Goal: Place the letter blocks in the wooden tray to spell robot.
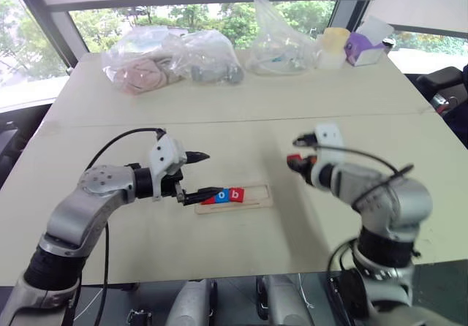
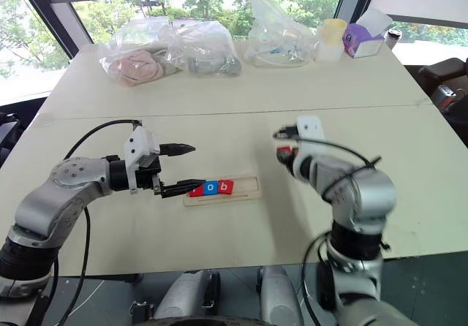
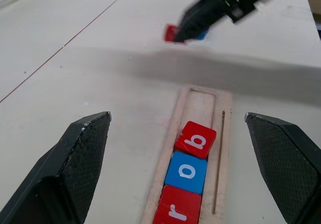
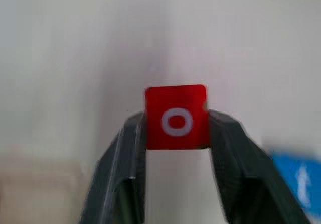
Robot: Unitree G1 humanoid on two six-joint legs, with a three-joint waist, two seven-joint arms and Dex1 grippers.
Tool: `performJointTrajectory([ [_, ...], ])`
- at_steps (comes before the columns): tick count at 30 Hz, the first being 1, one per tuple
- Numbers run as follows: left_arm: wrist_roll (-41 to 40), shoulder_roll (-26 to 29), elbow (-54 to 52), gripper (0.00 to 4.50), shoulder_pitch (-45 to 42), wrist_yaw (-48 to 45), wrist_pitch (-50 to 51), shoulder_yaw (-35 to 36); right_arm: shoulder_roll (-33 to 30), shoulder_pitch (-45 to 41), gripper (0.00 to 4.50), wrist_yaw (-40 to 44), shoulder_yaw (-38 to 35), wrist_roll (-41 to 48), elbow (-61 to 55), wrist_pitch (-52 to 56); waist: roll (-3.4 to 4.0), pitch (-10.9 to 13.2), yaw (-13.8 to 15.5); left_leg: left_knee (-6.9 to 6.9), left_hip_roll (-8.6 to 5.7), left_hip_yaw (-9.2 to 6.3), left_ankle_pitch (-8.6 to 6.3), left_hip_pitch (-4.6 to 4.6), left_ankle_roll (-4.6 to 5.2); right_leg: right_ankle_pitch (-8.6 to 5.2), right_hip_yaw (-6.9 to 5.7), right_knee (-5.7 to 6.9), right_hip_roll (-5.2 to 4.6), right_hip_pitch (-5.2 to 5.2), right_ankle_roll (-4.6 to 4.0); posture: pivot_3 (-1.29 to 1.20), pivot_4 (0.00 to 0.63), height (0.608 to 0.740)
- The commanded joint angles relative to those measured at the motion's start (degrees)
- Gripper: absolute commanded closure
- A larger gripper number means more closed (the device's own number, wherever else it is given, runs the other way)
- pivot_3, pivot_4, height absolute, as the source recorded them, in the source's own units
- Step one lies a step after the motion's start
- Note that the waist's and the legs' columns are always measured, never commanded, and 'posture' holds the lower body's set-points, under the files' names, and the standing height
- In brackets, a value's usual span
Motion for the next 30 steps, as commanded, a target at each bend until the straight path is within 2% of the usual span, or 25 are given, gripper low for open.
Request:
performJointTrajectory([
  [1, 0.43, -0.55, 0.04, 0.00, -1.57, -0.58, -1.50, -0.29, -2.69, 3.86, 3.37, -3.30, -0.94, 9.51, -7.84, 0.39, -0.01, 0.00, -0.16, 0.00, 0.00, 0.04, 0.00, 0.00, 0.00, 0.00, 0.05, -0.01, 0.00, -0.02, 0.00, 0.00, 0.150, 0.725],
  [10, 1.73, -1.54, 2.75, 0.00, -3.72, -2.75, -3.08, -1.40, -4.34, 11.68, 3.37, -18.32, -2.68, 22.55, -10.09, 0.39, -0.01, 0.00, 0.29, 0.01, 0.06, 0.02, 0.00, 0.04, 0.00, -0.08, 0.03, -0.16, 0.05, 0.10, -0.14, 0.00, 0.150, 0.725],
  [18, 2.40, -1.77, 3.60, 0.00, -4.46, -3.33, -3.69, -1.67, -4.61, 10.83, 3.37, -29.74, -4.55, 31.64, -7.27, 0.39, -0.02, 0.00, 0.32, 0.00, 0.06, 0.03, -0.04, -0.01, 0.07, -0.07, 0.08, -0.32, 0.04, 0.12, -0.12, 0.00, 0.150, 0.725],
  [23, 2.59, -2.01, 3.60, 0.00, -4.54, -2.94, -3.61, -1.61, -6.34, 8.93, 0.92, -33.16, -4.37, 39.78, -4.50, 0.39, -0.02, 0.00, 0.27, 0.00, 0.06, 0.02, -0.04, -0.01, 0.07, -0.07, 0.08, -0.32, 0.04, 0.12, -0.13, 0.00, 0.150, 0.725],
  [24, 2.63, -2.05, 3.60, 0.00, -4.53, -2.85, -3.61, -1.57, -8.86, 8.10, 0.31, -31.94, -3.73, 42.98, -3.84, 0.39, -0.01, 0.00, 0.29, 0.00, 0.06, 0.03, -0.04, -0.01, 0.07, -0.07, 0.08, -0.32, 0.04, 0.12, -0.13, 0.00, 0.150, 0.725],
  [25, 2.58, -2.00, 3.56, 0.00, -4.44, -2.79, -3.57, -1.42, -11.53, 7.24, 0.03, -30.45, -3.24, 46.20, -3.32, 0.39, 0.01, 0.02, 0.29, 0.00, 0.06, 0.02, -0.04, -0.02, 0.07, -0.07, 0.08, -0.32, 0.04, 0.12, -0.13, 0.00, 0.150, 0.725],
  [28, 2.56, -1.73, 3.70, 0.00, -4.18, -2.97, -3.81, -1.07, -23.58, 1.30, 0.03, -18.91, -1.22, 50.38, -3.70, 0.39, 0.04, 0.11, 0.30, 0.03, 0.05, 0.09, -0.05, -0.04, 0.10, -0.07, 0.03, -0.39, 0.04, 0.14, -0.13, 0.00, 0.150, 0.725],
  [30, 2.76, -1.80, 3.88, 0.00, -4.28, -2.90, -3.96, -1.13, -32.60, -0.95, 0.03, -4.90, 1.35, 46.52, -6.32, -6.21, 0.02, 0.12, 0.32, 0.04, 0.05, 0.07, -0.07, -0.02, 0.13, -0.07, 0.01, -0.43, 0.05, 0.19, -0.11, 0.00, 0.150, 0.725],
])
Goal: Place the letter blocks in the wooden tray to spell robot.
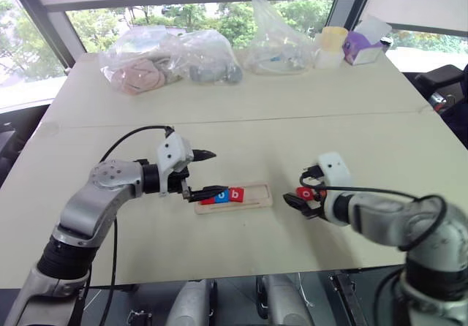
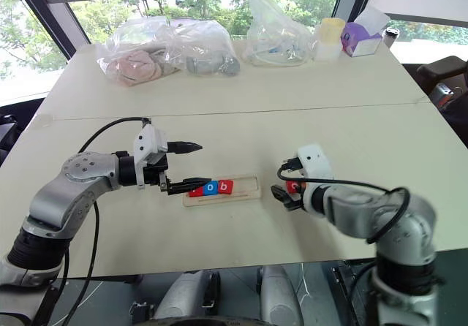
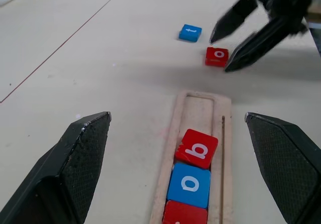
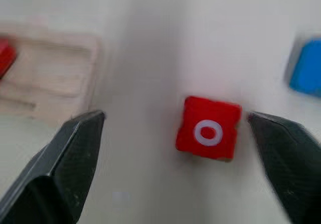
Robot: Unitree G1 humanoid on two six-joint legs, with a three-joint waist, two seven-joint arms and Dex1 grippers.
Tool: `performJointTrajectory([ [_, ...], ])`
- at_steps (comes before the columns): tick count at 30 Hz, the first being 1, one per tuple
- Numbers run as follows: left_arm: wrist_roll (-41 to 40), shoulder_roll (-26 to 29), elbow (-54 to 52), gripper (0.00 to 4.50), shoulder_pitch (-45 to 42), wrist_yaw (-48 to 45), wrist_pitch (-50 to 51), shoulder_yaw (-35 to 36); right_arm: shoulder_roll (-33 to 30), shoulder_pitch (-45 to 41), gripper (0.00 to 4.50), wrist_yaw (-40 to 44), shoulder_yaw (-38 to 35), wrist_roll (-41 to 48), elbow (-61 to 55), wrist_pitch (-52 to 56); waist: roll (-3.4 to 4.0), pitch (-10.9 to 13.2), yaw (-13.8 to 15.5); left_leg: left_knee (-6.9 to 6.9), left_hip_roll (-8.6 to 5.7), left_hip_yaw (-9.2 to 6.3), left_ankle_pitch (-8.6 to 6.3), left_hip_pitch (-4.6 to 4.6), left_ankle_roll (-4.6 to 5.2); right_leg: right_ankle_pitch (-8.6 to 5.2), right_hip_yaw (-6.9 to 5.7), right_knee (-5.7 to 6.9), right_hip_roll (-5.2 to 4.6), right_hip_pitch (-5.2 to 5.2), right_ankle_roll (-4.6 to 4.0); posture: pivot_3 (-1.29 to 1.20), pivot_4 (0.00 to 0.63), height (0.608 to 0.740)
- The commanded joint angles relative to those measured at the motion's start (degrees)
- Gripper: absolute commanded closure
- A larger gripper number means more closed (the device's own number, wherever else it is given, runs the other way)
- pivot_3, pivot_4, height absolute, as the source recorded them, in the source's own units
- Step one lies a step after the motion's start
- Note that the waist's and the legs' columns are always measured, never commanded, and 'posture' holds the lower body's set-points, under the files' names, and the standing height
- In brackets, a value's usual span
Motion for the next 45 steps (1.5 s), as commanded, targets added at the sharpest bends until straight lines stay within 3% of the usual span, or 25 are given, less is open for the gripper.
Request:
performJointTrajectory([
  [1, 0.31, 0.18, -0.38, 0.00, -1.09, -0.06, -1.38, 1.01, -12.38, -2.30, 0.03, 24.29, 3.15, -4.50, -3.92, -10.97, -0.02, 0.00, 0.05, -0.01, 0.00, -0.01, -0.02, 0.00, 0.03, -0.01, -0.02, -0.03, 0.02, 0.00, 0.02, 0.00, 0.150, 0.725],
  [5, 0.68, -0.04, -0.32, 0.00, -1.40, 0.33, -1.52, 1.28, -24.02, 5.25, 0.03, 50.12, 9.23, -21.02, 3.02, -34.12, -0.22, -0.01, 0.34, -0.03, 0.11, -0.16, -0.17, 0.01, 0.27, -0.02, -0.12, -0.18, 0.28, 0.14, 0.31, 0.00, 0.150, 0.725],
  [9, 0.71, 0.65, -0.52, 0.00, -0.93, 0.35, -1.71, 2.21, -29.27, 9.31, 0.03, 70.49, 20.81, -42.60, 17.08, -63.58, -0.22, 0.00, 0.04, -0.01, 0.00, 0.05, -0.20, 0.02, 0.31, -0.04, -0.07, -0.23, 0.04, 0.14, 0.36, 0.00, 0.150, 0.725],
  [11, 0.66, 0.79, -0.90, 0.00, -0.98, 0.73, -1.41, 2.36, -27.92, 8.15, 0.03, 75.96, 24.28, -49.25, 24.20, -74.25, -0.23, 0.02, -0.06, 0.02, -0.02, 0.19, -0.20, 0.08, 0.31, -0.04, -0.03, -0.23, -0.05, 0.14, 0.34, 0.00, 0.150, 0.725],
  [16, 0.11, 2.08, -2.78, 0.00, 0.00, 1.42, -0.21, 3.51, -19.08, 0.07, 0.03, 82.42, 27.85, -56.67, 38.24, -87.20, -0.21, 0.08, -0.22, 0.05, 0.07, 0.24, -0.19, 0.15, 0.30, 0.06, 0.04, -0.12, -0.08, 0.09, 0.20, 0.00, 0.150, 0.725],
  [23, -0.60, 3.43, -5.82, 0.00, 2.03, 2.68, 2.01, 5.33, -13.28, -4.28, 0.03, 88.83, 29.09, -61.37, 48.33, -92.64, -0.21, 0.09, 0.54, 0.05, 0.02, 0.15, -0.17, 0.10, 0.25, 0.15, 0.05, -0.14, -0.18, 0.09, 0.33, 0.00, 0.150, 0.725],
  [40, -0.65, 4.50, -7.18, 0.00, 2.99, 3.06, 2.85, 6.61, -14.54, -7.42, 0.03, 96.27, 28.56, -65.80, 60.39, -95.20, -0.23, 0.06, 1.54, 0.12, -0.05, 0.17, -0.16, 0.15, 0.21, 0.09, 0.07, -0.16, -0.30, 0.20, 0.12, 0.00, 0.150, 0.725],
  [43, -0.55, 4.46, -6.97, 0.00, 2.79, 2.99, 2.65, 6.50, -14.22, -7.71, 0.88, 96.67, 28.11, -66.00, 61.32, -95.03, -0.24, 0.05, 1.53, 0.12, -0.05, 0.16, -0.16, 0.17, 0.20, 0.09, 0.07, -0.16, -0.30, 0.22, 0.12, 0.00, 0.150, 0.725],
  [45, -0.50, 4.38, -6.76, 0.00, 2.59, 2.94, 2.47, 6.42, -13.76, -7.81, 1.86, 96.80, 27.79, -65.87, 61.12, -94.32, -0.26, 0.04, 1.48, 0.12, -0.05, 0.16, -0.16, 0.19, 0.20, 0.10, 0.07, -0.16, -0.29, 0.24, 0.11, 0.00, 0.150, 0.725],
])
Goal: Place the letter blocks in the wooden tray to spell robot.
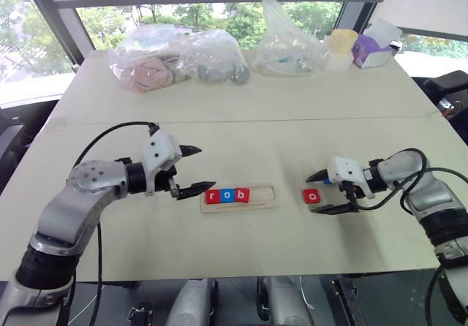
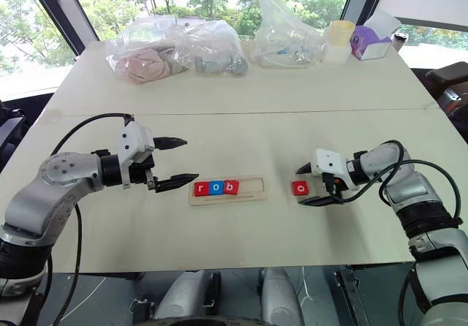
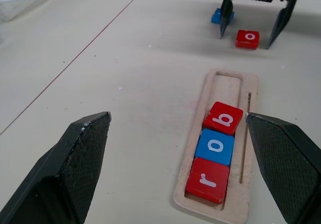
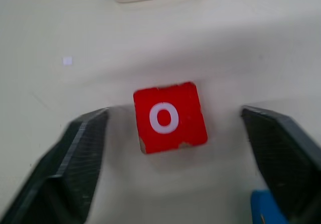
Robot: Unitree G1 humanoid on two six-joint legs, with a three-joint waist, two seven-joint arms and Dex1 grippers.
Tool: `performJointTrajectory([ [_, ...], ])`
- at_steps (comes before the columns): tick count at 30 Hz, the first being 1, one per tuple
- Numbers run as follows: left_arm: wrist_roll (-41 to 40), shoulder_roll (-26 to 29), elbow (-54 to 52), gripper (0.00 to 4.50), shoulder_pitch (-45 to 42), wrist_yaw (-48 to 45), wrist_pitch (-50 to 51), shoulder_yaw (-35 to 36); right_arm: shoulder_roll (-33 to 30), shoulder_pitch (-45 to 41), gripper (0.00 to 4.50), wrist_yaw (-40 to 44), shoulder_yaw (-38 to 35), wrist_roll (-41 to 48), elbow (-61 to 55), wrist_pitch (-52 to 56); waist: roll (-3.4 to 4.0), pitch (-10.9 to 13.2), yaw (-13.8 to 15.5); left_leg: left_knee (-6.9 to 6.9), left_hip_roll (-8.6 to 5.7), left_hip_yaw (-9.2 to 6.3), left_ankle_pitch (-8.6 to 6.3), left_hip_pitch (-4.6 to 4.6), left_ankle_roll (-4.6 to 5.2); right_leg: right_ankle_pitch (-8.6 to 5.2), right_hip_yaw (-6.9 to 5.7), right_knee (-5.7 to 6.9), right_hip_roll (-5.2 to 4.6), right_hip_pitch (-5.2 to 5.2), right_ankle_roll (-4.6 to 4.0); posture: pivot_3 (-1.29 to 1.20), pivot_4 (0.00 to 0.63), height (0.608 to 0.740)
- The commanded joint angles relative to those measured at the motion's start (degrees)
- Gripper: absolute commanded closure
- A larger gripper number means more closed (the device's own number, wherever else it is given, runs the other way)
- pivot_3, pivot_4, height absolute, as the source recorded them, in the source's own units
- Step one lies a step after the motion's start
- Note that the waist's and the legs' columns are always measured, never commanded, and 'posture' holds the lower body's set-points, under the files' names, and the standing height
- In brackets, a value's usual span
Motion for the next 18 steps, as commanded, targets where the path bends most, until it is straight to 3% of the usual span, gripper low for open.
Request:
performJointTrajectory([
  [1, -1.00, 0.37, -1.16, 0.00, -0.52, 0.02, -0.47, 1.57, -0.51, 0.44, 2.35, 0.01, -0.43, -2.30, 1.22, 1.91, 0.00, 0.00, -0.02, 0.00, 0.00, 0.00, 0.00, 0.00, 0.00, 0.00, 0.00, 0.00, 0.00, 0.00, 0.00, 0.00, 0.150, 0.725],
  [3, -0.91, 0.21, -1.00, 0.00, -0.75, 0.02, -0.58, 1.35, 0.08, 0.49, 3.37, -0.04, -0.89, -1.62, -0.22, 3.53, 0.00, 0.00, -0.03, 0.00, 0.00, 0.00, 0.00, 0.01, -0.01, 0.00, 0.00, 0.01, 0.00, 0.00, -0.01, 0.00, 0.150, 0.725],
  [11, -0.83, -0.02, -0.73, 0.00, -0.88, -0.03, -0.81, 1.13, 1.63, 0.25, 3.38, -0.20, -2.96, 3.72, -17.28, 16.36, 0.04, 0.02, -0.22, -0.03, 0.02, -0.01, 0.01, -0.01, -0.01, 0.01, 0.01, 0.05, 0.02, -0.08, 0.01, 0.00, 0.150, 0.725],
  [18, -0.76, -0.48, -0.65, 0.00, -1.24, 0.22, -0.65, 0.93, 8.23, -3.81, 3.38, -2.18, 2.34, 0.95, -23.18, 21.52, 0.03, 0.01, -0.13, -0.03, 0.04, -0.02, 0.01, -0.02, -0.02, 0.02, 0.00, 0.07, 0.05, -0.10, 0.01, 0.00, 0.150, 0.725],
])
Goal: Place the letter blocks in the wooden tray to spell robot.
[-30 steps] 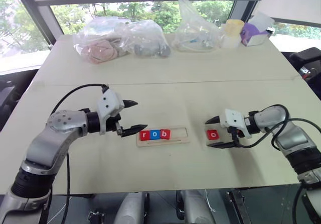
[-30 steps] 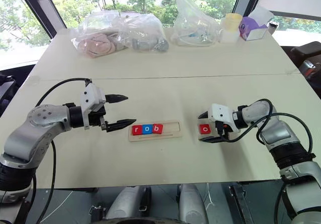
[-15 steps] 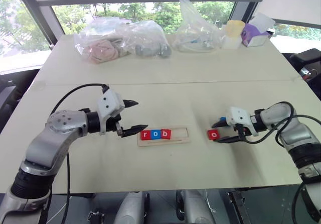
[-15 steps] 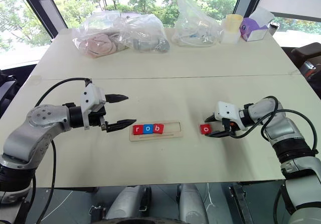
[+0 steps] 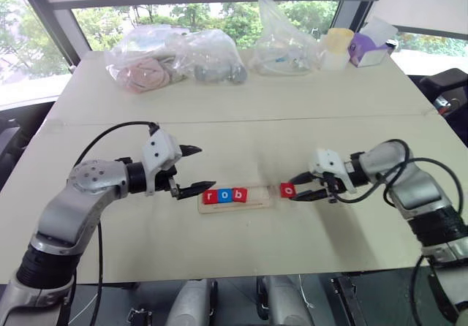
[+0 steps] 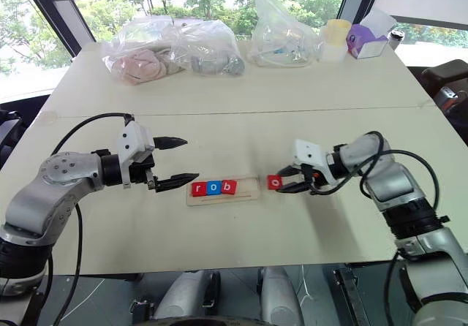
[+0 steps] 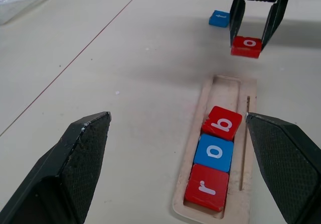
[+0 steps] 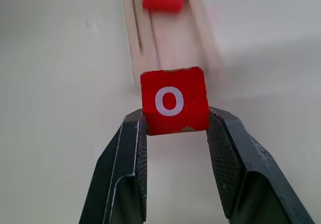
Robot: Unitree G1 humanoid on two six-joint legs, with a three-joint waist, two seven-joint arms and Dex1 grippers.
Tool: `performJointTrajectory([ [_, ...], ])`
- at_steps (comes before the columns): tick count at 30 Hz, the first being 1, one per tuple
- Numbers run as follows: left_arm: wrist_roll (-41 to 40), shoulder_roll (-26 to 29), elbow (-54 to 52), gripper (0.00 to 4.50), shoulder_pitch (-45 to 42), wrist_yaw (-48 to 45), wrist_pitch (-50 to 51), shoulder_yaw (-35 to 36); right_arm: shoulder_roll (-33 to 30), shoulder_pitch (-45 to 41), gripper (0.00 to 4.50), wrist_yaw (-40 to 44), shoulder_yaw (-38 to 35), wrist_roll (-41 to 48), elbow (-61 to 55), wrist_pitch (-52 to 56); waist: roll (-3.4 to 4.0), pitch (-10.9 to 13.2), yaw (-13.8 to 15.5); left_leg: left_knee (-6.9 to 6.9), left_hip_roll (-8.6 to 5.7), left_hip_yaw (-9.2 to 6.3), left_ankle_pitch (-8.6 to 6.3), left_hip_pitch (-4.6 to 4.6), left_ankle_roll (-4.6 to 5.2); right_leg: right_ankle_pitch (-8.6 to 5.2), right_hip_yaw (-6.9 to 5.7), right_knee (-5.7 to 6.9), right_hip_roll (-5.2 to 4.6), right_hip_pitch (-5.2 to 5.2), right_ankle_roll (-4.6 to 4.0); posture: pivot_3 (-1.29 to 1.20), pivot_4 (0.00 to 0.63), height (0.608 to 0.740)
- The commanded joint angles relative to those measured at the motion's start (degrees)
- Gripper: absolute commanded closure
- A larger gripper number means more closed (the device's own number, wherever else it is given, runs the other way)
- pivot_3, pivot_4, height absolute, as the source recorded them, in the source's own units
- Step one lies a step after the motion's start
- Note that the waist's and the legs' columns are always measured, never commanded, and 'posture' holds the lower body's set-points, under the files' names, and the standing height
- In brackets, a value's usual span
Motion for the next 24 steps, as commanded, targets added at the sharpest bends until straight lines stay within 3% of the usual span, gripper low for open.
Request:
performJointTrajectory([
  [1, -0.78, 0.01, -0.96, 0.00, -0.86, 0.30, -0.50, 1.05, 2.64, -1.93, 3.38, -1.61, 2.54, -2.27, -0.90, 0.63, 0.00, 0.00, 0.12, 0.00, 0.00, 0.00, 0.00, 0.00, 0.00, 0.00, 0.00, 0.00, 0.00, 0.00, 0.00, 0.00, 0.150, 0.725],
  [7, -1.06, 0.37, -2.14, 0.00, 0.44, 0.96, -0.01, 1.99, 5.56, -2.96, 3.38, -3.09, 5.99, -6.21, 1.89, -1.32, 0.00, 0.00, 0.02, 0.00, -0.07, 0.01, 0.00, -0.06, -0.01, 0.01, 0.00, -0.04, -0.06, -0.02, 0.00, 0.00, 0.150, 0.725],
  [24, -1.92, 0.37, -3.72, 0.00, 1.56, 2.88, 0.69, 2.03, 8.24, -4.50, 3.38, -2.97, 6.69, -7.68, 2.84, -0.93, 0.00, 0.00, -0.04, 0.00, -0.05, -0.01, 0.02, -0.04, -0.05, 0.09, 0.00, 0.05, -0.01, -0.06, 0.13, 0.00, 0.150, 0.725],
])
